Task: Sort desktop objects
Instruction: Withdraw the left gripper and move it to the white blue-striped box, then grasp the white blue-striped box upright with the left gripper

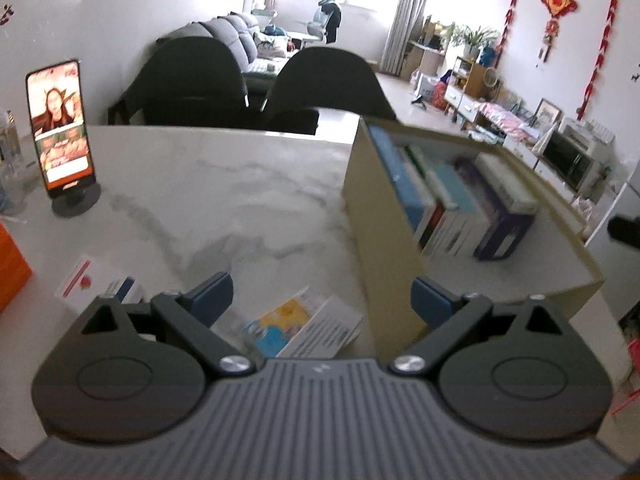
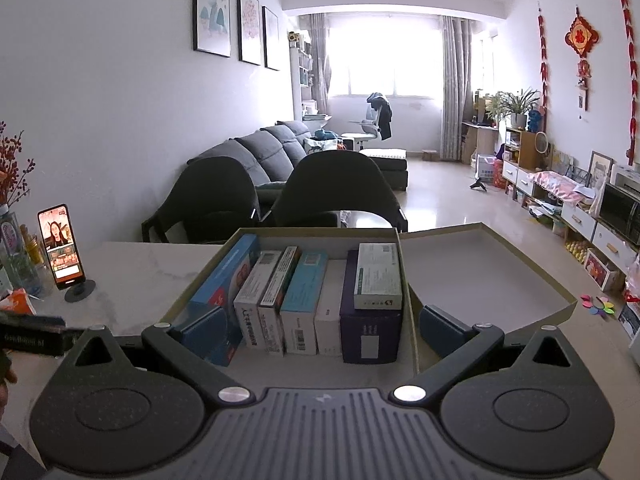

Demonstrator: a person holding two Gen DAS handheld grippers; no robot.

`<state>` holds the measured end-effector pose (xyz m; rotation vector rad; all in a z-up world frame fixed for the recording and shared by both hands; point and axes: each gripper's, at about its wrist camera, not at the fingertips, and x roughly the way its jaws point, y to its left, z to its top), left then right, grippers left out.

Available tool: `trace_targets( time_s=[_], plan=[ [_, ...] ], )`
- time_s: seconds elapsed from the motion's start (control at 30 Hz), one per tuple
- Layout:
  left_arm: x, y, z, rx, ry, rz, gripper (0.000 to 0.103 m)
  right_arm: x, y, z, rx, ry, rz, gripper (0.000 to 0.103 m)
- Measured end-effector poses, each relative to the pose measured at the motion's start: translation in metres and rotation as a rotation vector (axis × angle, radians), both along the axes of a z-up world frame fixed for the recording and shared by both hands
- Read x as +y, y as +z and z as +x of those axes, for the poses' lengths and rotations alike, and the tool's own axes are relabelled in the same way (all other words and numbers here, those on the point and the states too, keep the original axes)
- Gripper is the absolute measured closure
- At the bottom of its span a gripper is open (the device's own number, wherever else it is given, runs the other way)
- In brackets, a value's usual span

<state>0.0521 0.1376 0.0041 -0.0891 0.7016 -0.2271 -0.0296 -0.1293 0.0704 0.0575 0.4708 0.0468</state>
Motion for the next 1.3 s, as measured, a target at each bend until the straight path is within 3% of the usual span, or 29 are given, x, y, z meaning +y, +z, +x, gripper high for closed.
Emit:
trace_targets(
  time_s=[0.1, 0.33, 0.57, 0.67, 0.73, 1.3],
  plan=[
    [0.005, -0.008, -0.005, 0.015, -0.01, 0.012, 0.014, 0.004, -0.003, 0.0, 0.006, 0.003, 0.001, 0.0],
    [0.006, -0.027, -0.007, 0.053, -0.026, 0.065, 0.039, 0.015, -0.006, -0.001, 0.012, 0.024, -0.012, 0.0],
    [0.008, -0.038, -0.005, 0.072, -0.042, 0.079, 0.051, 0.018, -0.006, 0.001, 0.014, 0.031, -0.013, 0.0],
    [0.008, -0.039, -0.005, 0.074, -0.048, 0.072, 0.062, 0.018, -0.008, 0.002, 0.022, 0.03, -0.012, 0.0],
    [0.008, -0.038, -0.006, 0.073, -0.046, 0.063, 0.077, 0.018, -0.009, 0.003, 0.026, 0.03, -0.011, 0.0],
    [0.024, -0.003, -0.004, -0.012, 0.113, -0.019, 0.078, 0.009, -0.017, 0.014, 0.049, 0.02, 0.005, 0.0]
  ],
)
